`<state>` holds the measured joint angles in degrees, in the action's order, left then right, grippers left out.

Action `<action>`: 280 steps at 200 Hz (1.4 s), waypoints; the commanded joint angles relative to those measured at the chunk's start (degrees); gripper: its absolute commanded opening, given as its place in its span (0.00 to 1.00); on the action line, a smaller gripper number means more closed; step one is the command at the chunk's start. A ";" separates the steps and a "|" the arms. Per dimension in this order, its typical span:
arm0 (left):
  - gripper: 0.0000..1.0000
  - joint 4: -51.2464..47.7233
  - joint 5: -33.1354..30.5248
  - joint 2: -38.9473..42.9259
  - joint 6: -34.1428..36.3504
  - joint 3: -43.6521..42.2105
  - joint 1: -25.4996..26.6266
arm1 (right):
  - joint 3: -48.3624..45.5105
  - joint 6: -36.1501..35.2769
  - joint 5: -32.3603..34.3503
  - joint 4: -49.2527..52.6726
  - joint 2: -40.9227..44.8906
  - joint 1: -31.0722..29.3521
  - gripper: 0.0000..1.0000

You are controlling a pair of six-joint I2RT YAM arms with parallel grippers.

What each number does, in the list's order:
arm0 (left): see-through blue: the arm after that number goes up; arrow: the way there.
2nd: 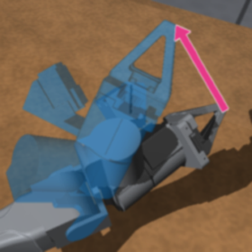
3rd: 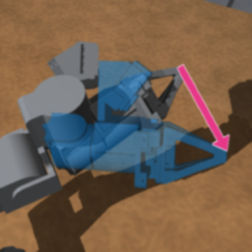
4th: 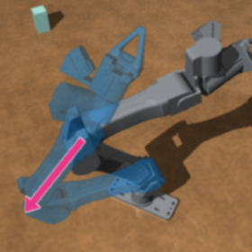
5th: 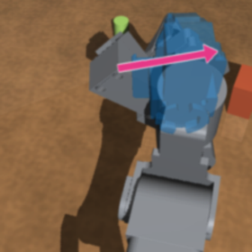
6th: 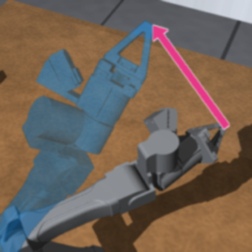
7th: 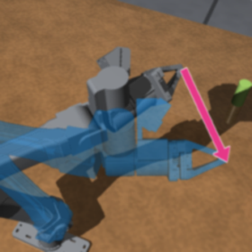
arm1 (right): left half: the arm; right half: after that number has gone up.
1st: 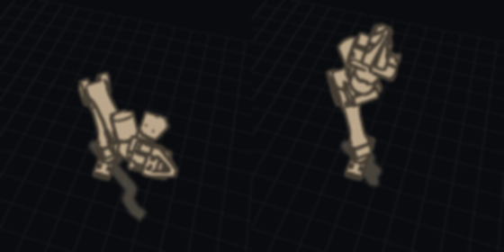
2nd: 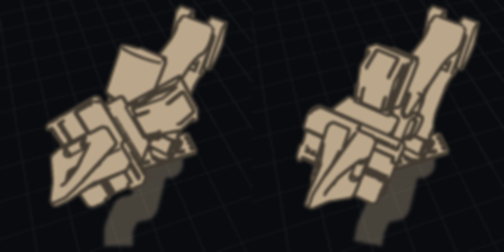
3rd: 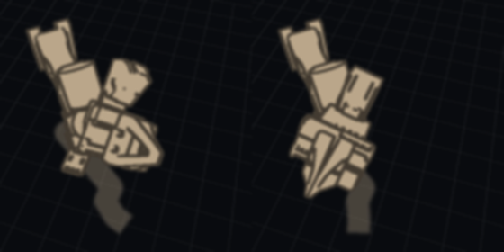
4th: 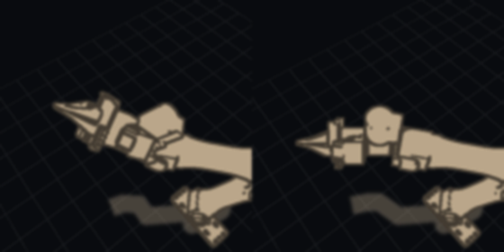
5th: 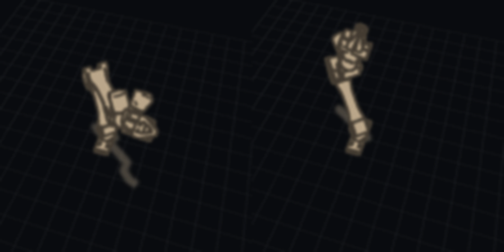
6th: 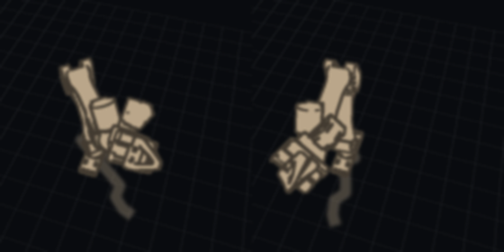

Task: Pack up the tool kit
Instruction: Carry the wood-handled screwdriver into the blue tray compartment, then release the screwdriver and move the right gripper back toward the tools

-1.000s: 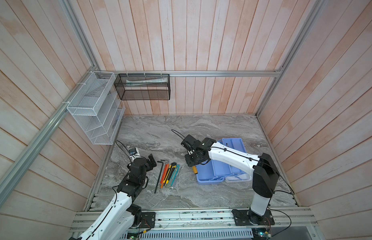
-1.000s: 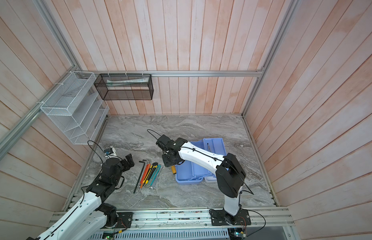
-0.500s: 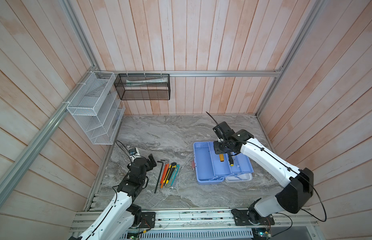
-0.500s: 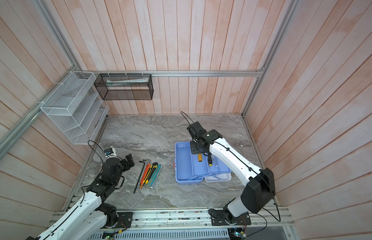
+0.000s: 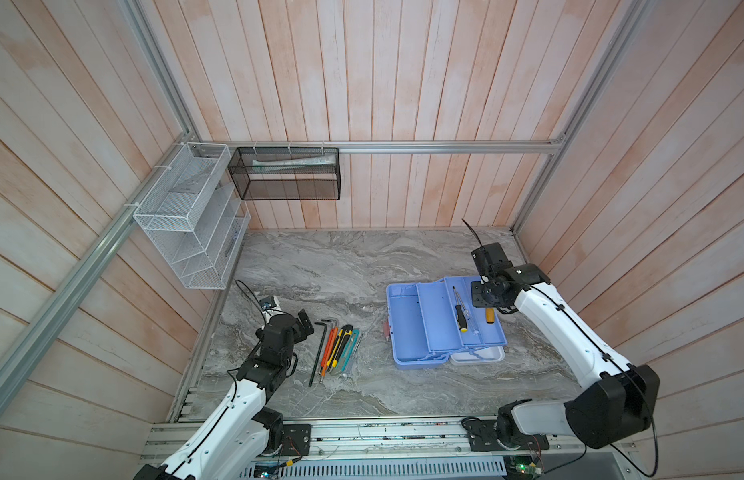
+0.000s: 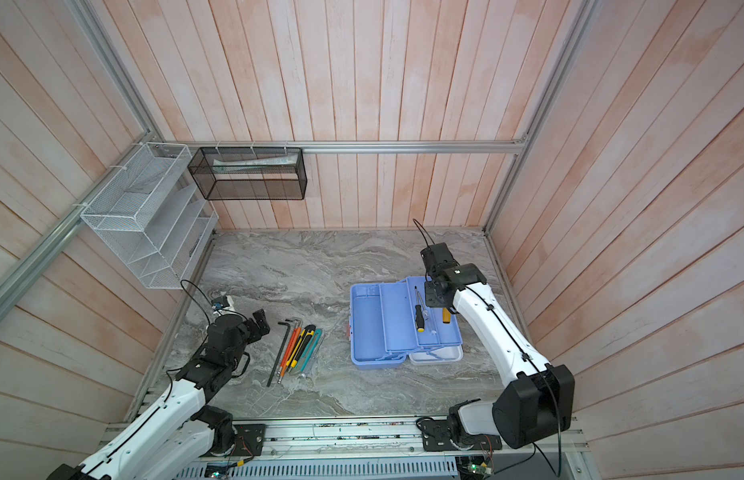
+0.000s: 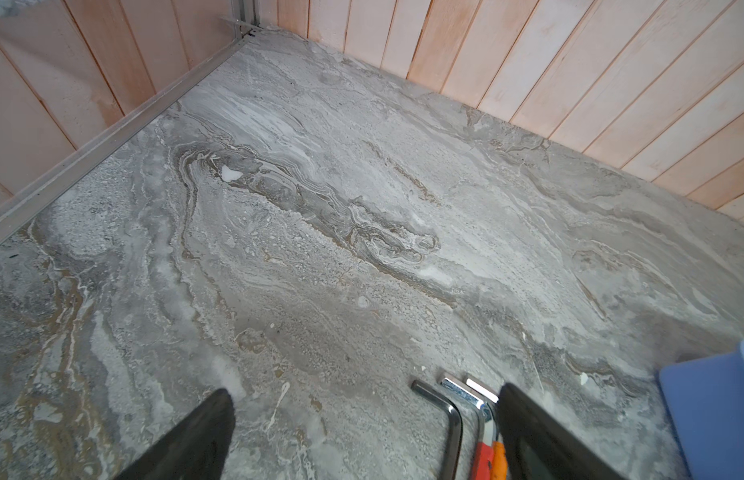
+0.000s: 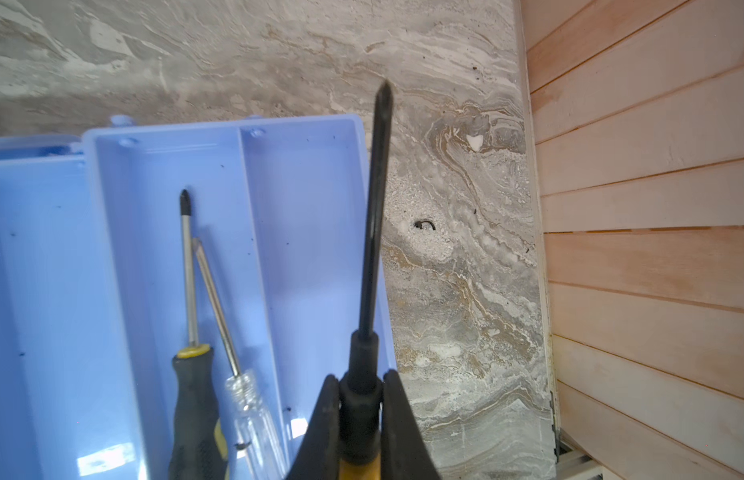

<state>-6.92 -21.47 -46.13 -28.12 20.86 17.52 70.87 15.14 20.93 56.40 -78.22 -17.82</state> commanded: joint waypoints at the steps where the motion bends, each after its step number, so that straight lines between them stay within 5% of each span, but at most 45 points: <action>1: 1.00 -0.42 -0.15 0.04 -0.24 1.05 -0.38 | -2.38 -1.54 -0.62 -2.33 0.27 0.14 0.00; 56: 1.00 -0.35 0.03 0.06 -0.11 1.02 -0.47 | -5.99 -2.48 -4.02 -5.43 -1.49 0.16 0.00; 102: 1.00 -0.32 0.11 -0.06 -0.05 1.11 -0.47 | -4.98 -2.24 -4.15 -5.37 -2.20 0.14 0.35; 143: 1.00 -0.29 0.03 0.42 -0.09 0.95 -0.46 | 1.62 0.96 -4.25 -0.59 -2.99 -0.52 0.40; 195: 1.00 -0.38 -0.13 1.57 -0.25 0.52 -0.46 | 4.43 10.40 -14.48 -13.89 -4.80 -18.84 0.41; 249: 1.00 -0.67 -0.41 2.43 -0.38 0.10 -0.47 | 3.59 18.24 -23.48 -27.67 -18.79 -34.37 0.40; 280: 1.00 -0.87 -0.57 3.52 -0.62 -0.25 -0.54 | 6.61 21.02 -25.06 -27.09 -27.98 -39.80 0.40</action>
<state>-6.96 -21.47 -43.94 -28.16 20.86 17.30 75.40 32.01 -0.99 30.59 -101.32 -54.72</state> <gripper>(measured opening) 0.998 0.406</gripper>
